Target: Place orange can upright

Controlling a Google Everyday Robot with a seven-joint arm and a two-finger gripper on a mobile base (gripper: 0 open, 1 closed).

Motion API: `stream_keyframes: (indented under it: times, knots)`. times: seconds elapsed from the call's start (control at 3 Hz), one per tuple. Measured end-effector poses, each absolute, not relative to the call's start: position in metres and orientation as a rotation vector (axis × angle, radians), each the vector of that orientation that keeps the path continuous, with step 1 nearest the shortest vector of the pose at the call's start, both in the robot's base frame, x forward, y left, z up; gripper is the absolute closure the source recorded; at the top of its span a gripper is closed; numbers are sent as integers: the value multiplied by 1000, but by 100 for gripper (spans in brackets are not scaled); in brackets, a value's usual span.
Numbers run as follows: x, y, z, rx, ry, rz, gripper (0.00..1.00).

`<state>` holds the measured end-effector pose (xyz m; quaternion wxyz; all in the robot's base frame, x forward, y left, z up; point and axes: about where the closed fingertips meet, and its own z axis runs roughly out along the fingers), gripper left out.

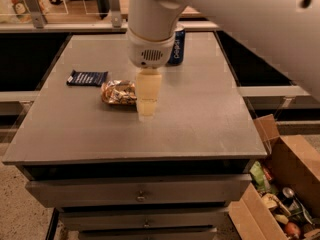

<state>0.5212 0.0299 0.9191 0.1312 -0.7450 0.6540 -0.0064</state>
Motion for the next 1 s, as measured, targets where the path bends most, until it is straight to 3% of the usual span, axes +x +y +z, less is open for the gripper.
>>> stream_keyframes:
  times: [0.33, 1.0]
  knots:
    - [533, 55, 877, -2214, 1992, -13, 0]
    - [541, 58, 878, -2188, 1990, -46, 0]
